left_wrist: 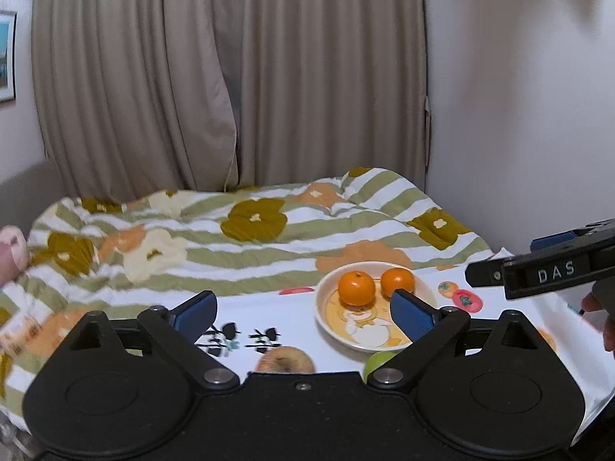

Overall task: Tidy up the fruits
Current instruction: 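Grasp the red apple with the left gripper while the right gripper grasps a green apple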

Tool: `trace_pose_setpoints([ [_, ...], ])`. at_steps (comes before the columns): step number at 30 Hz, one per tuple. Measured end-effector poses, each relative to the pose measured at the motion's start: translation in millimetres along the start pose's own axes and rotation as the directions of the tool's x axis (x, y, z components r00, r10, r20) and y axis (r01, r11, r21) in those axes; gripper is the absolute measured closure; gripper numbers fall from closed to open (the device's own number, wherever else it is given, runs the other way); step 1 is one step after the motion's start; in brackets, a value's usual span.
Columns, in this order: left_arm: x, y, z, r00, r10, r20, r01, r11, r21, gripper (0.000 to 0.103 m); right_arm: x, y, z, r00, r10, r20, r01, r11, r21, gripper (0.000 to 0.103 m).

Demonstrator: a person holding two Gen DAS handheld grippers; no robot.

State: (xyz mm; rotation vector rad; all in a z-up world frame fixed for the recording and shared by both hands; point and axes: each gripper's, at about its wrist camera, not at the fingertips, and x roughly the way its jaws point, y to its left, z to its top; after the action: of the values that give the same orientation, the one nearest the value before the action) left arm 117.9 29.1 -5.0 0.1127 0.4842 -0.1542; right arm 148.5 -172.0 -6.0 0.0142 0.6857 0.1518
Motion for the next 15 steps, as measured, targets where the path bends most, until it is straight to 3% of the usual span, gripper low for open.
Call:
trace_pose_setpoints([
  [8, 3, 28, -25, 0.997, -0.063, -0.037, 0.064, 0.997, 0.032, 0.003, 2, 33, -34, 0.999, -0.027, -0.045, 0.029, 0.998, 0.047, 0.0],
  [15, 30, 45, -60, 0.99, -0.114, -0.079, 0.124, 0.984, 0.127, 0.003, 28, 57, -69, 0.996, -0.053, -0.066, 0.059, 0.994, 0.088, 0.0],
])
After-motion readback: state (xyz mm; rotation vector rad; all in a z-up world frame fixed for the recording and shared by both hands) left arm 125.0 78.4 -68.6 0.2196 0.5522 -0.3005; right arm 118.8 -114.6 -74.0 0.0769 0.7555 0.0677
